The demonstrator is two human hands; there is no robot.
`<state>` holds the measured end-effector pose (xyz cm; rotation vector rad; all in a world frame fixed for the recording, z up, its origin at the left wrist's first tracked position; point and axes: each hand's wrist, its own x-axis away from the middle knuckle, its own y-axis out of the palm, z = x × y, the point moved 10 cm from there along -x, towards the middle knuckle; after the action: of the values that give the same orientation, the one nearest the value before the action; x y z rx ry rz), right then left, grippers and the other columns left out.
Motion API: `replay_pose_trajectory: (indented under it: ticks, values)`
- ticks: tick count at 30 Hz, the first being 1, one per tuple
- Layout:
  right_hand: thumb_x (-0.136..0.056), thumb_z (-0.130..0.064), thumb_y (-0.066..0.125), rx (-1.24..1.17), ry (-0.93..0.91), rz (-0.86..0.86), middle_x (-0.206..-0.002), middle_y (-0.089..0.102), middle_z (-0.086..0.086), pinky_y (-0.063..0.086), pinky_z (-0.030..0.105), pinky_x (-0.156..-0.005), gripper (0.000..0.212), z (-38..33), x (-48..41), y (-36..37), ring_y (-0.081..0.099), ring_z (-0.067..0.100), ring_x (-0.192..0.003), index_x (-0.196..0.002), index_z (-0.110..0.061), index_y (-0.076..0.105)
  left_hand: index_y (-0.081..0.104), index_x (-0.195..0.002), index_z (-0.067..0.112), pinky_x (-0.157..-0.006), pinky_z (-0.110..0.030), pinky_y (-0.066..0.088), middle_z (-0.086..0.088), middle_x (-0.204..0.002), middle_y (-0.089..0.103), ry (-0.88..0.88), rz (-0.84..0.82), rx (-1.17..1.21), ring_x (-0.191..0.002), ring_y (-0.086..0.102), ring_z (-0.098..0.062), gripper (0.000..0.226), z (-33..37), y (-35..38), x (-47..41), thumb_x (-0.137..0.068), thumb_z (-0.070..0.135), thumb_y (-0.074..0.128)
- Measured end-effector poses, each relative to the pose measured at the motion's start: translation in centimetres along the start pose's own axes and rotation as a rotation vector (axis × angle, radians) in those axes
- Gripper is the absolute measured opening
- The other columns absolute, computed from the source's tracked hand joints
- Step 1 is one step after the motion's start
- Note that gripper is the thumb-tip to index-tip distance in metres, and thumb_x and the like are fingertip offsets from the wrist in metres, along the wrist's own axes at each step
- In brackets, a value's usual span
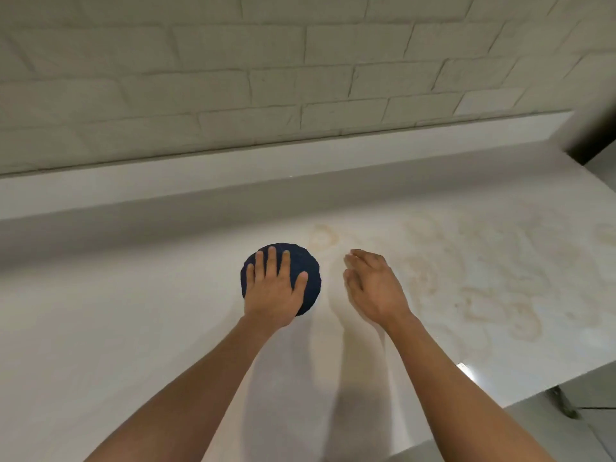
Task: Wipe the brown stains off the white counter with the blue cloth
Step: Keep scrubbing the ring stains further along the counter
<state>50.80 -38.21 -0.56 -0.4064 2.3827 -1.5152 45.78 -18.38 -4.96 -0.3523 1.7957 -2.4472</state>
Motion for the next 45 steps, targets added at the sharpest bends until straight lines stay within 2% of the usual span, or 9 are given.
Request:
replay_pose_trajectory:
  ticks: [3, 14, 21, 26, 28, 31, 36, 42, 45]
  values:
    - [-0.101, -0.026, 0.048, 0.108, 0.002, 0.0, -0.144, 0.054, 0.004, 0.045, 0.042, -0.101, 0.037, 2.3, 1.3, -0.7, 0.046, 0.026, -0.132, -0.134, -0.014, 0.06, 0.012, -0.162, 0.019, -0.123, -0.052, 0.001, -0.011, -0.169, 0.009, -0.004, 0.042, -0.053, -0.154, 0.003, -0.034, 0.07, 0.6, 0.0, -1.1, -0.104, 0.057, 0.019]
    - [-0.1, -0.016, 0.052, 0.151, -0.043, 0.057, -0.143, 0.055, 0.011, 0.045, 0.042, -0.107, 0.039, 2.1, 2.6, 0.0, 0.052, 0.029, -0.131, -0.137, -0.006, 0.058, 0.01, -0.162, 0.025, -0.124, -0.052, 0.001, -0.005, -0.169, 0.009, 0.042, 0.038, -0.079, -0.155, 0.002, -0.03, 0.065, 4.4, 0.1, -7.4, -0.104, 0.054, 0.016]
    - [-0.104, -0.032, 0.047, 0.099, -0.063, -0.036, -0.153, 0.045, 0.005, 0.042, 0.041, -0.11, 0.043, 4.0, 2.3, -1.1, 0.04, 0.024, -0.141, -0.143, -0.014, 0.053, 0.015, -0.161, 0.035, -0.125, -0.045, 0.003, 0.004, -0.169, 0.012, 0.322, 0.032, -0.115, -0.156, 0.007, -0.022, 0.066, 4.9, 1.0, -2.5, -0.102, 0.064, 0.011]
    - [-0.103, -0.057, 0.024, 0.19, 0.042, -0.166, -0.167, 0.013, -0.004, 0.01, 0.043, -0.124, 0.061, 6.8, 3.1, -0.3, 0.008, 0.016, -0.153, -0.158, -0.029, 0.024, 0.01, -0.162, 0.033, -0.125, -0.048, 0.0, 0.0, -0.17, 0.006, 0.136, 0.021, -0.095, -0.156, 0.001, -0.025, 0.066, 5.0, 0.5, -6.2, -0.102, 0.061, 0.015]
    - [-0.102, -0.061, 0.02, 0.184, 0.053, -0.164, -0.167, 0.006, -0.006, 0.004, 0.043, -0.124, 0.064, 6.9, 3.4, 0.1, 0.001, 0.014, -0.154, -0.159, -0.032, 0.017, 0.009, -0.162, 0.03, -0.124, -0.05, -0.001, -0.004, -0.17, 0.006, 0.089, 0.02, -0.084, -0.155, 0.001, -0.029, 0.066, 6.5, 0.6, -6.9, -0.103, 0.06, 0.016]
    - [-0.104, -0.06, 0.019, 0.194, 0.052, -0.156, -0.167, 0.002, -0.007, 0.002, 0.043, -0.124, 0.063, 6.8, 3.6, 0.3, -0.002, 0.014, -0.154, -0.159, -0.032, 0.013, 0.006, -0.162, 0.031, -0.124, -0.049, -0.004, -0.004, -0.17, 0.004, 0.119, -0.001, -0.092, -0.155, -0.001, -0.029, 0.068, 8.1, 1.5, -6.1, -0.102, 0.062, 0.013]
    - [-0.1, -0.068, 0.008, 0.174, 0.018, -0.221, -0.165, -0.008, -0.009, -0.004, 0.041, -0.124, 0.069, 7.2, 3.5, 0.5, -0.01, 0.012, -0.153, -0.159, -0.033, 0.006, 0.01, -0.161, 0.04, -0.124, -0.043, -0.002, 0.007, -0.17, 0.004, 0.319, -0.006, -0.114, -0.156, 0.001, -0.02, 0.068, 6.9, 2.0, -3.1, -0.1, 0.071, 0.007]
    - [-0.1, -0.067, 0.013, 0.16, 0.069, -0.198, -0.166, -0.005, -0.012, -0.004, 0.043, -0.124, 0.068, 9.4, 4.7, -0.6, -0.009, 0.01, -0.152, -0.159, -0.034, 0.007, 0.006, -0.162, 0.034, -0.125, -0.049, -0.001, -0.001, -0.17, 0.005, 0.087, 0.001, -0.108, -0.155, -0.001, -0.026, 0.068, 7.5, 1.0, -8.1, -0.101, 0.062, 0.012]
    - [-0.101, -0.067, 0.015, 0.169, 0.065, -0.192, -0.166, -0.005, -0.012, -0.005, 0.041, -0.124, 0.067, 9.4, 4.8, -0.6, -0.007, 0.01, -0.153, -0.159, -0.035, 0.007, 0.005, -0.162, 0.033, -0.125, -0.049, -0.003, -0.002, -0.17, 0.003, 0.094, -0.014, -0.093, -0.155, -0.002, -0.027, 0.067, 9.8, 1.5, -7.4, -0.102, 0.062, 0.012]
